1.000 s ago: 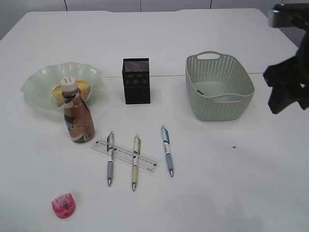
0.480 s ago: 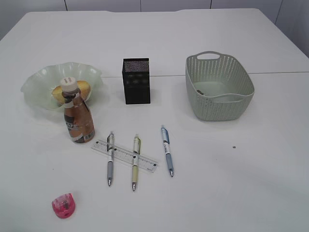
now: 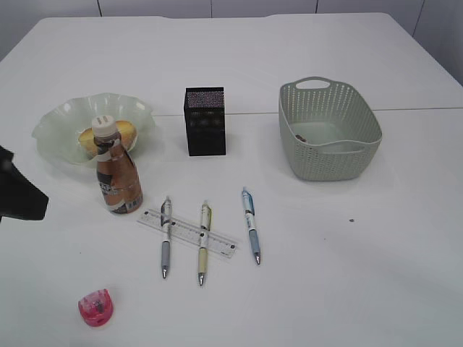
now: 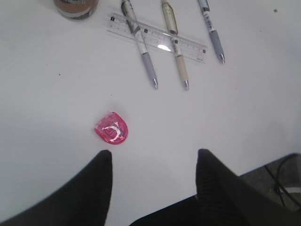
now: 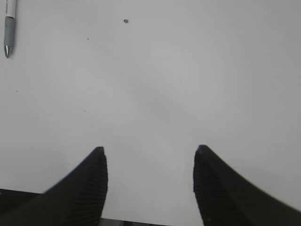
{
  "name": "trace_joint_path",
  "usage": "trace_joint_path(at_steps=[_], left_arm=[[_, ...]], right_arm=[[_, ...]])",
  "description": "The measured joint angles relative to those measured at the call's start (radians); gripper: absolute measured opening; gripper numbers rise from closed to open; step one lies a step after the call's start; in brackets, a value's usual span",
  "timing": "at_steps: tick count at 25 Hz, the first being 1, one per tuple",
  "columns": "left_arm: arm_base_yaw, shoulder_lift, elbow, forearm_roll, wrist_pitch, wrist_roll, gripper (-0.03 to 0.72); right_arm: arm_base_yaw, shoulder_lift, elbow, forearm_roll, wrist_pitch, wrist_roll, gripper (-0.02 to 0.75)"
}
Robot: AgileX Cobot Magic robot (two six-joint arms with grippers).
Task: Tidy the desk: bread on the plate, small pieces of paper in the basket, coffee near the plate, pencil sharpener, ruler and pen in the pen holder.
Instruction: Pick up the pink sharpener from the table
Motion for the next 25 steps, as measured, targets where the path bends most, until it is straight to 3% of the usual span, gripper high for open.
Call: trace_joint_path(at_steps=[6,12,16,22,25], left_arm=[[-0.138,0.126,0.0,0.243,-0.058,-0.477,0.419],[-0.216,0.278,-0.001,0.293,-0.118,-0.755,0.42],[-0.226,0.376,-0.002,0.293,-0.122,-0.834,0.42],[-0.226,0.43,-0.002,0.354,-0.097,-0.847,0.422],[-0.226,0.446,0.014,0.348,-0.096,-0.847,0.458]], right_arm=[[0.0,0.0,0.0,-0.008,-0.012,0.0,0.426],[0.0,0.0,0.0,-0.008,-0.019,0.0,0.426],[0.0,0.0,0.0,-0.01,-0.019,0.0,0.426],[0.0,0.0,0.0,-0.028,-0.019,0.0,0.426],[0.0,0.0,0.0,-0.036,-0.019,0.0,0.426]])
